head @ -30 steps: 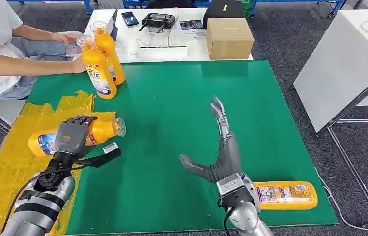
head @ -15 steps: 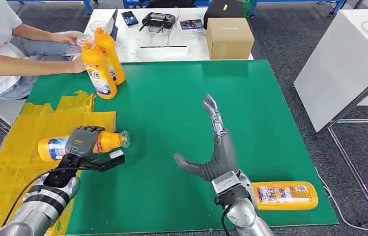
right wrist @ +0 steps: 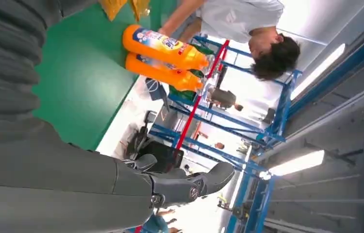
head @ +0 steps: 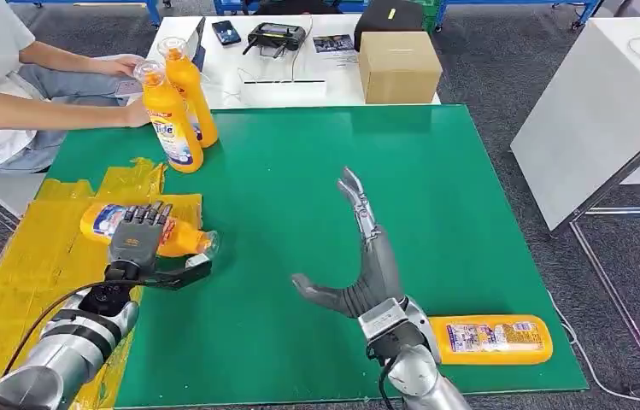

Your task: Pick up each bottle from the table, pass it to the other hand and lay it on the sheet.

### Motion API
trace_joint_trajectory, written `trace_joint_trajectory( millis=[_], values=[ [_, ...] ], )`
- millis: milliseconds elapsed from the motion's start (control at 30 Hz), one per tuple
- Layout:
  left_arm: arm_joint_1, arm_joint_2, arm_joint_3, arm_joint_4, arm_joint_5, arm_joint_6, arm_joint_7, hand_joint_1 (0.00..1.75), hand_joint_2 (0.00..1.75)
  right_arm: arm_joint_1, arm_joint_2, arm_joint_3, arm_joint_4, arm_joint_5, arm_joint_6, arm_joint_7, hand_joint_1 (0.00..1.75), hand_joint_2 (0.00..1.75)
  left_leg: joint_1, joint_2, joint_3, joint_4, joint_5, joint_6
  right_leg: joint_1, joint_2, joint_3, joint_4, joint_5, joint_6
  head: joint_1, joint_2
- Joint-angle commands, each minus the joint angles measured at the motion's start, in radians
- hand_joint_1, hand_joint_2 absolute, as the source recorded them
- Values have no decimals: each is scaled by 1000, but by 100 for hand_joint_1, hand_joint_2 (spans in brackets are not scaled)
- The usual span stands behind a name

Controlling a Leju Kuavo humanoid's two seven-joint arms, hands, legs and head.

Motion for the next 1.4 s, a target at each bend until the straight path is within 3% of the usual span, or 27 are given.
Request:
trace_joint_trajectory(
  millis=[33,333,533,567,667,767,967,1133,1400],
  values=[
    [-47,-14,-30,122,-3,-16,7,0,175,-42,-10,23,65,-4,5,6,0,175,0,1,2,-1,0,0,0,1,2,-1,0,-1,0,0],
    [-25,-31,42,92,82,49,-72,0,175,-45,-14,27,73,-1,21,13,0,175,1,2,5,-1,-1,0,1,2,5,-2,0,-1,0,0],
    [66,-63,142,-102,321,148,-291,0,175,-36,-19,22,75,2,16,13,0,175,0,1,4,-1,-1,0,0,1,4,-2,-1,0,0,0],
    [112,-70,152,-202,427,148,-388,0,175,-30,-23,20,70,4,14,11,0,175,1,1,7,-1,-3,0,1,2,7,-3,-1,-1,0,0],
    [226,-68,140,-463,640,52,-510,0,175,-20,-31,12,63,9,7,6,0,175,0,0,2,-1,-1,0,0,1,2,-1,0,0,0,0],
    [286,-49,109,-613,715,-10,-533,0,175,-18,-36,3,63,11,2,4,0,175,0,2,4,-1,-2,0,0,2,4,-2,-1,0,0,0],
    [319,-24,75,-705,711,-31,-539,0,175,-8,-39,-15,54,13,-3,3,0,175,2,1,8,0,-5,-1,2,2,9,-3,-3,-2,0,0],
    [365,-14,47,-805,736,-74,-537,0,175,3,-48,-27,45,38,1,8,0,175,1,-1,2,0,-2,0,1,0,2,-1,-1,-1,0,0],
    [461,-46,100,-948,1033,-266,-630,0,175,1,-148,-20,66,272,7,116,0,175,0,1,3,-1,-2,0,1,1,3,-2,-1,0,0,0]
  ],
)
